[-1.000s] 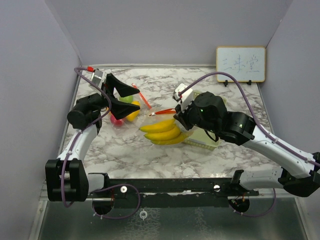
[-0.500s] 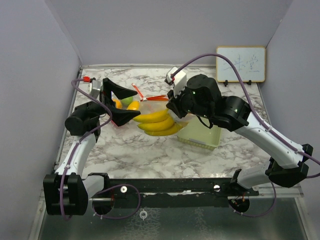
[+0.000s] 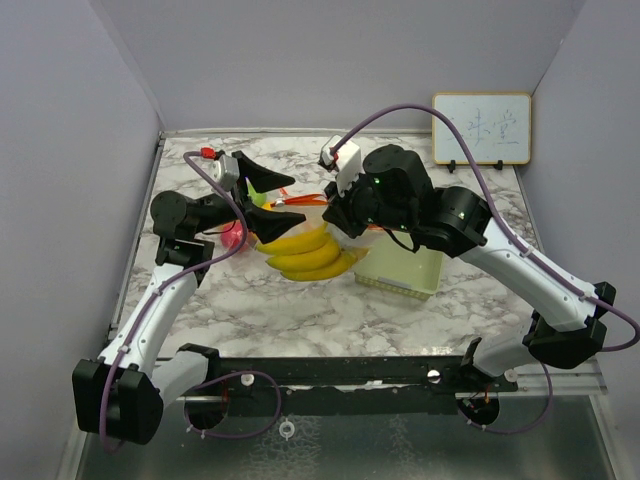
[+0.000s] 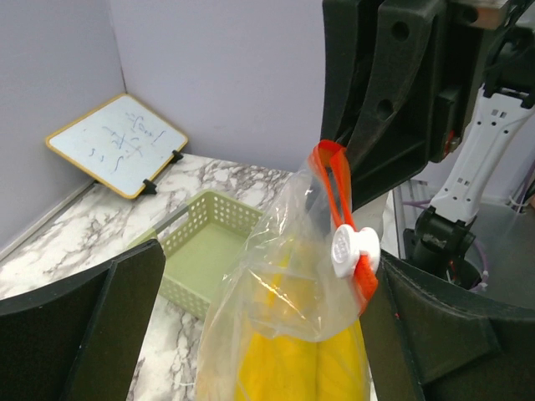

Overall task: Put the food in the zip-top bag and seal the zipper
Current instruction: Adjust the zipper food storage bag at the center of the board, then zip the zipper food storage bag at the center of the board.

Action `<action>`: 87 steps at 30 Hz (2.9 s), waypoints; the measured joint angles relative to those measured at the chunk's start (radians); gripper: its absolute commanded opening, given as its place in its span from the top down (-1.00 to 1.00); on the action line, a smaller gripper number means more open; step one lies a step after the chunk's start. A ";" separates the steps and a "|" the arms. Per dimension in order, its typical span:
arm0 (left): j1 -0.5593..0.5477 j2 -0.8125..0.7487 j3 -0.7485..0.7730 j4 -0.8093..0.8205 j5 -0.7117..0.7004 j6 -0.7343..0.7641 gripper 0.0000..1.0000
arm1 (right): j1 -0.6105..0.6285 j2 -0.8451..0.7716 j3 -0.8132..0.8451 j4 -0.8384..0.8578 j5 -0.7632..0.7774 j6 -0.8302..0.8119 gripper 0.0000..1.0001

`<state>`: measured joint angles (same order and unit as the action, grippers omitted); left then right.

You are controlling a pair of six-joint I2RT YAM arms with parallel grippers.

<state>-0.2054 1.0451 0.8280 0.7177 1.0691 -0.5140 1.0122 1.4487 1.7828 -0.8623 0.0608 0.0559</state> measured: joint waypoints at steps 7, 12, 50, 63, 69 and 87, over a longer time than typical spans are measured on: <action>0.000 0.001 -0.006 -0.059 -0.035 0.043 -0.57 | 0.000 0.000 0.000 0.000 0.001 0.000 0.96; 0.000 -0.006 -0.006 -0.100 -0.068 0.061 -0.50 | 0.000 0.001 0.000 0.000 0.002 0.000 0.96; 0.000 0.010 0.064 -0.055 -0.086 0.043 1.00 | -0.019 0.008 -0.010 0.003 0.003 0.011 0.76; 0.000 0.072 0.075 0.035 -0.002 -0.084 1.00 | -0.019 -0.038 -0.038 0.063 0.007 -0.098 -0.09; 0.001 0.094 0.054 0.041 0.051 -0.113 1.00 | -0.019 -0.116 -0.127 0.213 -0.056 -0.196 -0.03; 0.000 0.095 0.070 -0.105 0.098 -0.063 1.00 | -0.052 -0.021 -0.171 0.474 -0.240 -0.353 0.47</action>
<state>-0.2050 1.1400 0.8978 0.6132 1.1675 -0.5766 0.9604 1.4273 1.6119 -0.3885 -0.1795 -0.2974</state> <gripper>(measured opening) 0.011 0.199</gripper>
